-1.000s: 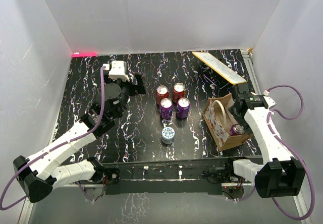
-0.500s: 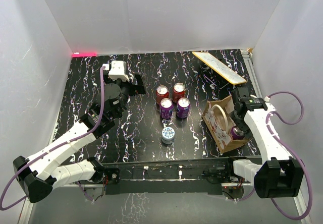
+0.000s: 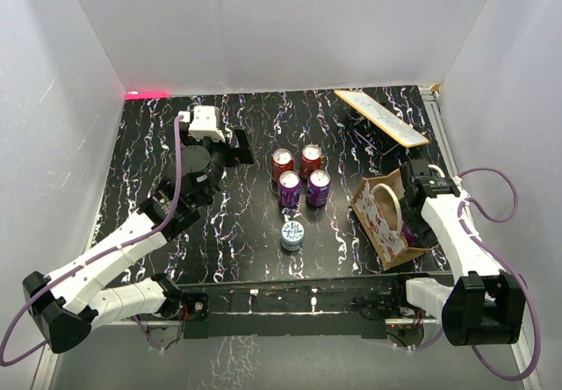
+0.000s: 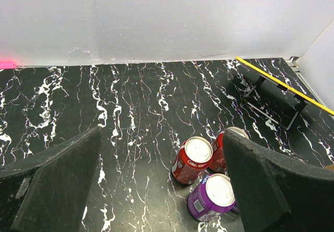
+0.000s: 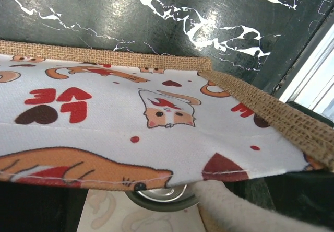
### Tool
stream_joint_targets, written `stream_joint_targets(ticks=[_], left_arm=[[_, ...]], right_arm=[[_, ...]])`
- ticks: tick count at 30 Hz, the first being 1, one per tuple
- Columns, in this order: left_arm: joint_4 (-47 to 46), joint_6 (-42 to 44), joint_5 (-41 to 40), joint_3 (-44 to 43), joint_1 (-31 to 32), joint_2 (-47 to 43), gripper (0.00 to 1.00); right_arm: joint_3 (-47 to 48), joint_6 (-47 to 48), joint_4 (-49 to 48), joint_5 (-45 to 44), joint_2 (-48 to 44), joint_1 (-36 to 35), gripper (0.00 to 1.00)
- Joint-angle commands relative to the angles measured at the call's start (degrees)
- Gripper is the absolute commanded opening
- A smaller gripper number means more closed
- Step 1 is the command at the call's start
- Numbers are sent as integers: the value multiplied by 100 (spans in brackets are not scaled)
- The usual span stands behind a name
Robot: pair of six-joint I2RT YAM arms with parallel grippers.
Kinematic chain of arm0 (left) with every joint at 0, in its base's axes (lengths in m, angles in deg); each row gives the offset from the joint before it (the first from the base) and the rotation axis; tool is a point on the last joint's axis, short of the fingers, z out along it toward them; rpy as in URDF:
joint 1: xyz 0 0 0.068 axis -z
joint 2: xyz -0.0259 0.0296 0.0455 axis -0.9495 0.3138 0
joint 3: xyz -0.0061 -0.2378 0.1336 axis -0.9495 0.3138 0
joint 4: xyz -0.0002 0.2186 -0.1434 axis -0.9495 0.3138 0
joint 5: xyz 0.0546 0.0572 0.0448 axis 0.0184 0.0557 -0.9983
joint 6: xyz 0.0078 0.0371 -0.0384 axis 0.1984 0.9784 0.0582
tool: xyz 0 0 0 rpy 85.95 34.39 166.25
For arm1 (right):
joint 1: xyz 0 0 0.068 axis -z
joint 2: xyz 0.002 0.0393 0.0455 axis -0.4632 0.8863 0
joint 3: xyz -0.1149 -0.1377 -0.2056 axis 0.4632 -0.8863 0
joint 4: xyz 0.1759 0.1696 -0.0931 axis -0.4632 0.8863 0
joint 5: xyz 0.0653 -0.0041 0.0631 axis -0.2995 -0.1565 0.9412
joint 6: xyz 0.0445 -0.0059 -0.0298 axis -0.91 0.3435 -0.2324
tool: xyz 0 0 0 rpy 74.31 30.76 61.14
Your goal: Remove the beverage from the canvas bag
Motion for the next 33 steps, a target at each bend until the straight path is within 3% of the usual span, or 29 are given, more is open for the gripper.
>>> stream_joint_targets(ticks=[1, 9, 15, 21, 26, 33], left_arm=[[-47, 28, -48, -155, 34, -82, 97], [-54, 19, -27, -152, 36, -93, 97], [-55, 16, -20, -152, 40, -119, 97], [-55, 11, -6, -152, 42, -122, 97], [-51, 5, -3, -152, 42, -128, 97], [-47, -6, 3, -152, 36, -131, 97]], right_arm=[[-240, -230, -297, 55, 115, 32, 87], [-135, -326, -270, -33, -25, 32, 73], [63, -293, -204, 12, -398, 32, 46], [338, -290, -177, 76, -971, 32, 27], [440, -171, -422, 196, -1599, 32, 21], [161, 543, -1686, 605, -3063, 32, 16]])
